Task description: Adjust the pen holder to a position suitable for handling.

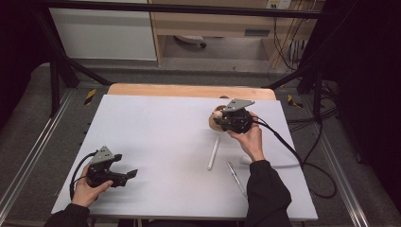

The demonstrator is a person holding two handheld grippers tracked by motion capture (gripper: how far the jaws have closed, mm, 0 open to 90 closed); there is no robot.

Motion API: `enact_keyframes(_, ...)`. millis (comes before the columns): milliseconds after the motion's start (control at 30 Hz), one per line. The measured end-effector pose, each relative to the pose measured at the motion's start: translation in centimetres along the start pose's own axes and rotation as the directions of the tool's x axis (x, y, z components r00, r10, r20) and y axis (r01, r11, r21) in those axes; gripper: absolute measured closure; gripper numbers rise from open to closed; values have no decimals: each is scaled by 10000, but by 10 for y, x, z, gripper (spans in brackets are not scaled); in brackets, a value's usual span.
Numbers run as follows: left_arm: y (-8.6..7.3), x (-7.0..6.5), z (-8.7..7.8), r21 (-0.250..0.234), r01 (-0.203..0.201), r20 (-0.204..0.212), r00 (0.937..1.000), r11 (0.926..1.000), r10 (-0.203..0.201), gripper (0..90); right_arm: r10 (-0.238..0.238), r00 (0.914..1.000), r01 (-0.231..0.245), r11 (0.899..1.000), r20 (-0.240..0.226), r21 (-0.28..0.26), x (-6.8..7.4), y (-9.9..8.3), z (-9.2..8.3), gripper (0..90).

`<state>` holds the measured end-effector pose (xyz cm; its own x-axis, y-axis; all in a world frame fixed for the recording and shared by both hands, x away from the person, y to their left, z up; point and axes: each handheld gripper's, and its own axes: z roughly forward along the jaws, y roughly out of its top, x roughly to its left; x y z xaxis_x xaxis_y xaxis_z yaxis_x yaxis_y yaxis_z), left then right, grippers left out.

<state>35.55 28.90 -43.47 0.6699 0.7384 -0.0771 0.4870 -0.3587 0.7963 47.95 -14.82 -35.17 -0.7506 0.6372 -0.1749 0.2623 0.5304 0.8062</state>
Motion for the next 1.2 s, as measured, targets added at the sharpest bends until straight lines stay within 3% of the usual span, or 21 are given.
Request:
enact_keyframes(500, 0, 0, 1, 28, 2, 10, 10000, 10000, -2, 83, -896, 9915, 925, 9954, -941, 268, 34, 19, 43, 666)
enact_keyframes(700, 0, 0, 0, 4, 14, 17, 10000, 10000, -14, 83, -1010, 9876, 1071, 9932, -1202, 446, 43, 20, 58, 666)
enact_keyframes(900, 0, 0, 0, 2, 22, 42, 10000, 10000, -22, 83, -832, 9866, 940, 9930, -1402, 719, 49, 15, 72, 665)
enact_keyframes(1200, 0, 0, 0, 10, 10, 34, 10000, 10000, -10, 83, -665, 9842, 813, 9930, -1639, 852, 55, 12, 80, 665)
